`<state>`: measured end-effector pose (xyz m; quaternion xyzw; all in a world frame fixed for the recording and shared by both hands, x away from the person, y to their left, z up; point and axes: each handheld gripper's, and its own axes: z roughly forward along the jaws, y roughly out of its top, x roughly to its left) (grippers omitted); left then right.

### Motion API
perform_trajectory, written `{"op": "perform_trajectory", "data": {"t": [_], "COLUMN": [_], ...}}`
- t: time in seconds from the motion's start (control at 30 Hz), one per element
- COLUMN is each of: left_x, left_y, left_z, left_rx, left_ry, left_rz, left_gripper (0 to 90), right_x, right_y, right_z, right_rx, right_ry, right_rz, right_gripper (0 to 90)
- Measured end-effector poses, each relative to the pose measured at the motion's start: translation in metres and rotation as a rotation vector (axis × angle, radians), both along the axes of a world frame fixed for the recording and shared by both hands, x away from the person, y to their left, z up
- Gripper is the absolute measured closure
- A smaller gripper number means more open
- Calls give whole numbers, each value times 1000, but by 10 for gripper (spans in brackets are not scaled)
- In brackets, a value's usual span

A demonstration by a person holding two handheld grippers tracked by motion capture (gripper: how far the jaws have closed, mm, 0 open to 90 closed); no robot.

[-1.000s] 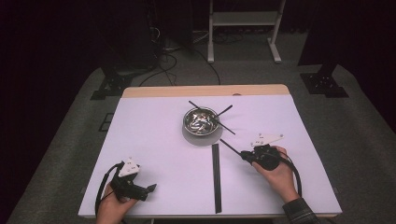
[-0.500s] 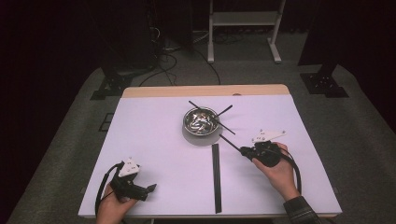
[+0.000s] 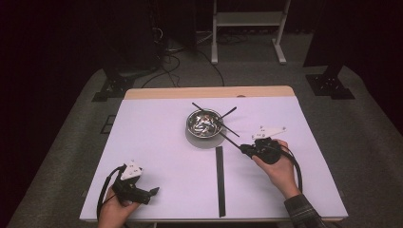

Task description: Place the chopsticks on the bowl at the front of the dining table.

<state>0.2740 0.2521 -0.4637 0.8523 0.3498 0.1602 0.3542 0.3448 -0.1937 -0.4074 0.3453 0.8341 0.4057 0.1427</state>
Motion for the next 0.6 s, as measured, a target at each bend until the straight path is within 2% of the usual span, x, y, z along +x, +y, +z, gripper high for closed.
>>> {"op": "perform_trajectory", "data": {"t": [0.6], "left_x": [0], "left_y": [0], "left_z": [0], "left_rx": [0], "left_ry": [0], "left_rz": [-1], "left_gripper": [0], "right_x": [17], "right_y": [19], "right_z": [10], "right_rx": [6], "right_ry": [-9], "right_rz": [26], "right_gripper": [858]}}
